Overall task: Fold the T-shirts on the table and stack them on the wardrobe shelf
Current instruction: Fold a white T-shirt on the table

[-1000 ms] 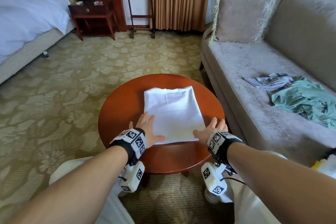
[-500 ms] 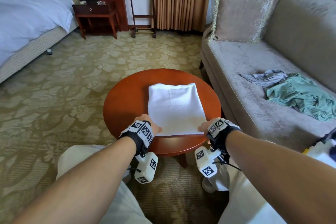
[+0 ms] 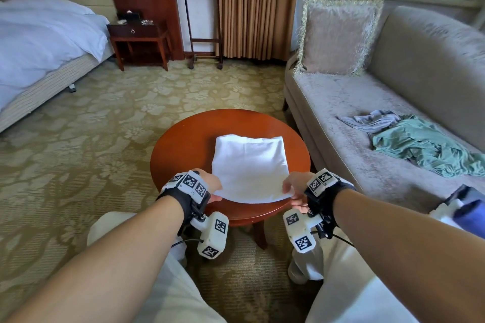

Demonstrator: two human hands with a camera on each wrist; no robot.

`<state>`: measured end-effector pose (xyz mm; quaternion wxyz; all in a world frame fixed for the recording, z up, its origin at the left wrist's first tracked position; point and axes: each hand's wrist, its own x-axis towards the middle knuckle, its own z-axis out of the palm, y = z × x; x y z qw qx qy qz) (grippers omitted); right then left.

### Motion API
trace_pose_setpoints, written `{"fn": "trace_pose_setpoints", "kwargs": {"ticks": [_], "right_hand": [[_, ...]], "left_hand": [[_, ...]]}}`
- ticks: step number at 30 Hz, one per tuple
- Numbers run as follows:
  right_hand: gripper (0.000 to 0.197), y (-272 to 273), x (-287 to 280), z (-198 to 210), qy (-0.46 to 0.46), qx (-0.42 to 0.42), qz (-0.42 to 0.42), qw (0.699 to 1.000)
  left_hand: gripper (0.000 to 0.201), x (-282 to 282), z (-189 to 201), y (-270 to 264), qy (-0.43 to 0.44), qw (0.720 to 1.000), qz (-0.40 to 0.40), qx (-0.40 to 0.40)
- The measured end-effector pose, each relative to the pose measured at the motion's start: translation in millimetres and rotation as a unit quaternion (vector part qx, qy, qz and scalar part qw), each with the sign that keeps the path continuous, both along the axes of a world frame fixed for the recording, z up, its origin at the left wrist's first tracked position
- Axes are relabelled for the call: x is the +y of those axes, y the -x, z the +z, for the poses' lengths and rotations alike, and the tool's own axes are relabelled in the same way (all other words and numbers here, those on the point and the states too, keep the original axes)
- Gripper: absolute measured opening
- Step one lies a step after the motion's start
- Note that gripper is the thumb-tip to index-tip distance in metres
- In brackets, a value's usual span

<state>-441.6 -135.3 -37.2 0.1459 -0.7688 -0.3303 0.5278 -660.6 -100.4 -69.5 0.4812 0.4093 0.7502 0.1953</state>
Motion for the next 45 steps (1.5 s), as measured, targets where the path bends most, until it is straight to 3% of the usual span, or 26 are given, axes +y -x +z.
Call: {"fn": "trace_pose_setpoints", "kwargs": {"ticks": [3,8,11,14,16,20,23,25,28,32,35,39,45], "right_hand": [[0.011,1,-7,5,-0.005,0.017,-0.007,1.000],[0.007,0,-10,6,-0.025,0.022,-0.013,0.999],[0.014,0,-6,3,-0.056,0.036,0.008,0.998],[0.004,-4,-4,7,-0.051,0.082,-0.028,0.995],[0.012,-7,-2,12,-0.062,0.099,-0.036,0.993],[0.025,-14,-1,22,-0.097,0.151,-0.026,0.983],[0.042,-21,0,24,-0.136,0.118,0.060,0.982],[0.042,-26,2,22,-0.144,0.104,0.081,0.981],[0.035,-28,8,23,-0.148,0.093,0.080,0.981],[0.025,-28,15,26,-0.192,-0.003,0.076,0.978],[0.033,-33,25,24,-0.227,-0.059,0.068,0.970],[0.057,-31,35,25,-0.236,-0.018,0.036,0.971],[0.044,-21,44,5,-0.299,-0.130,0.054,0.944]], "left_hand": [[0.010,-1,-5,6,0.006,0.997,0.054,-0.052],[0.036,-17,-3,11,0.013,0.991,0.071,-0.111],[0.036,-20,-1,14,0.004,0.992,0.048,-0.120],[0.030,-23,9,16,-0.068,0.997,-0.019,-0.030],[0.025,-24,18,20,-0.104,0.989,-0.074,0.070],[0.023,-19,24,31,-0.173,0.978,-0.078,0.092],[0.014,-15,25,36,-0.236,0.967,-0.046,0.090],[0.012,-13,23,37,-0.265,0.961,-0.025,0.071],[0.014,-3,19,39,-0.298,0.952,-0.013,0.064],[0.015,11,19,41,-0.319,0.947,-0.039,0.032],[0.013,18,23,38,-0.331,0.941,-0.071,0.011],[0.020,25,26,35,-0.364,0.926,-0.090,0.034],[0.023,37,16,29,-0.410,0.905,-0.088,0.070]]}}
